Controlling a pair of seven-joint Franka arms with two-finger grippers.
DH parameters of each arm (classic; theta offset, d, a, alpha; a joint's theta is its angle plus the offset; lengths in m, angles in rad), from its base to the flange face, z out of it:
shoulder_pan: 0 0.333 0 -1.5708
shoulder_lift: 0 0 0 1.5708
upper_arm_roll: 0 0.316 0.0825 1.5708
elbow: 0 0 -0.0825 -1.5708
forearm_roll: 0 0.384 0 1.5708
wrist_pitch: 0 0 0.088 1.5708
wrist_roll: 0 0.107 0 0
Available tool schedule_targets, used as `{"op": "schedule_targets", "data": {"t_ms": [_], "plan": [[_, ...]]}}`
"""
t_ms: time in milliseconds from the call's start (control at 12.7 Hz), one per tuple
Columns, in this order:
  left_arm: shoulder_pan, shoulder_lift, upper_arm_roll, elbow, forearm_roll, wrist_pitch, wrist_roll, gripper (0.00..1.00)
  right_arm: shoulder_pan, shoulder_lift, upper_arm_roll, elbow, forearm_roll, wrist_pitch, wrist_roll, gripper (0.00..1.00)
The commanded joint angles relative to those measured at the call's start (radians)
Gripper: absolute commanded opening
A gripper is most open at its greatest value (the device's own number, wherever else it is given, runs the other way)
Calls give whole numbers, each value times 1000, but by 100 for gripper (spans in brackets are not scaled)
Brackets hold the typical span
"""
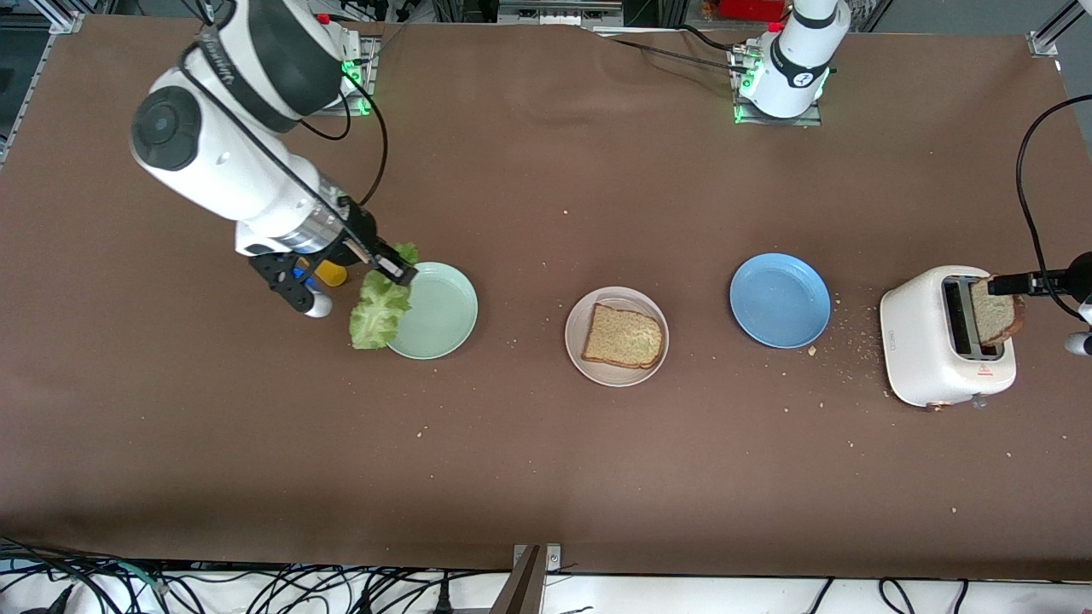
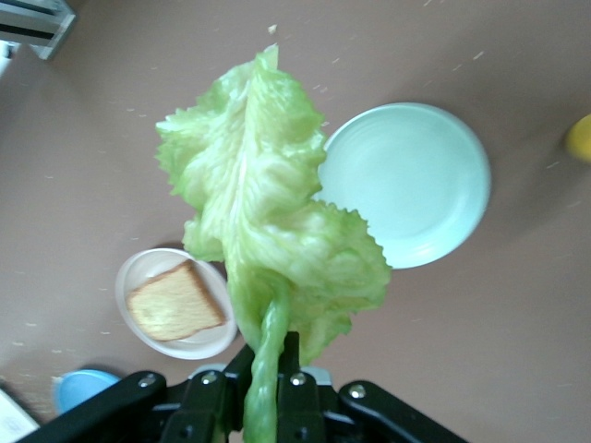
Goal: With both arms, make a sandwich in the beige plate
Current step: 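Carry the lettuce leaf with the right gripper over the beige plate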
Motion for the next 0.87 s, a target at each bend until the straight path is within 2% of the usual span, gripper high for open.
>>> {"op": "schedule_targets", "data": {"t_ms": [0,158,316,632,711,790], "plan": [[42,-113,-13,-204,14,169,51,99,84,57,12,-7,-22,134,167,0],[46,-158,-13,-300,14,268,58,99,194,123,-8,11,-125,240,332,0],[65,-165,-14,-341,11,297,77,98,334,201,-100,62,-165,354,470,0],[66,-162,-14,-349,-36,340,77,91,631,435,-324,341,-179,440,596,0],[68,-158,-14,-349,-39,348,78,89,687,494,-365,408,-179,472,635,0],[68,-153,-13,-349,-39,363,78,81,724,538,-395,448,-179,510,665,0]]}}
